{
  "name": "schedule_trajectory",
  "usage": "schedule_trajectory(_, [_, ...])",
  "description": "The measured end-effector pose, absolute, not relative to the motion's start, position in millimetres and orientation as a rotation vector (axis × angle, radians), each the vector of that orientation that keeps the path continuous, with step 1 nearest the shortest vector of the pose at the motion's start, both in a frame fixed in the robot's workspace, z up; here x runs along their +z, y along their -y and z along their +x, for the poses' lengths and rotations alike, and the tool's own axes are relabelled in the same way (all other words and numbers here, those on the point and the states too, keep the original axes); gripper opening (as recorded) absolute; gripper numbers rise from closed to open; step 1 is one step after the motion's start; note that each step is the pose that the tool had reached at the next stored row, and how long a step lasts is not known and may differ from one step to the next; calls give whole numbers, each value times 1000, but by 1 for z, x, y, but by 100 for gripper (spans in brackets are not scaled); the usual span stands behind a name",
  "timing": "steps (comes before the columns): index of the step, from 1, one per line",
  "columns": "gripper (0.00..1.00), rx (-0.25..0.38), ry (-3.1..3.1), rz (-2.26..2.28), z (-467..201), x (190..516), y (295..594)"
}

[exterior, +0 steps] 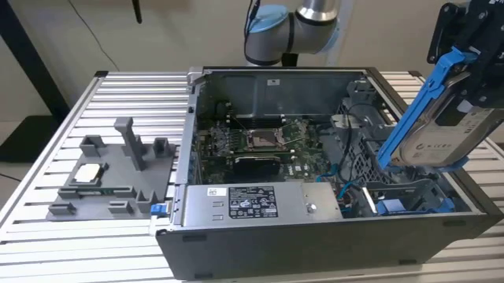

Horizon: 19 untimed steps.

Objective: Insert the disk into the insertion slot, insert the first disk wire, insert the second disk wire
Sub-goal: 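Insert the disk into the insertion slot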

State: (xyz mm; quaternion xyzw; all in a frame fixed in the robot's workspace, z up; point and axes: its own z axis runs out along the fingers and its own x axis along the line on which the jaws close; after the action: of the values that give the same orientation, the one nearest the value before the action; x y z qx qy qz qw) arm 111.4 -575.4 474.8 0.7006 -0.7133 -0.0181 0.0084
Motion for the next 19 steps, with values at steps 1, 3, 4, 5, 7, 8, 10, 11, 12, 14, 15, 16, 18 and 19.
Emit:
schedule_trajectory(1, [33,-56,2229,2190,111,473,576])
schedule_trajectory(3, [33,-54,2230,2190,111,469,577])
schedule_trajectory(4, [33,-53,2231,2191,111,468,577])
schedule_trajectory(5, [33,-53,2231,2191,111,466,578])
schedule_trajectory(7, [33,-52,2231,2191,111,462,578])
schedule_trajectory(8, [33,-52,2231,2191,111,460,578])
schedule_trajectory(10, [33,-50,2232,2192,111,457,579])
schedule_trajectory(11, [33,-50,2232,2192,112,455,579])
schedule_trajectory(12, [33,-51,2232,2192,112,453,579])
schedule_trajectory(14, [33,-50,2232,2192,113,449,579])
schedule_trajectory(15, [33,-50,2232,2192,114,448,579])
schedule_trajectory(16, [33,-50,2232,2192,114,446,579])
schedule_trajectory(18, [33,-50,2232,2192,115,442,579])
schedule_trajectory(19, [33,-50,2232,2192,116,441,579])
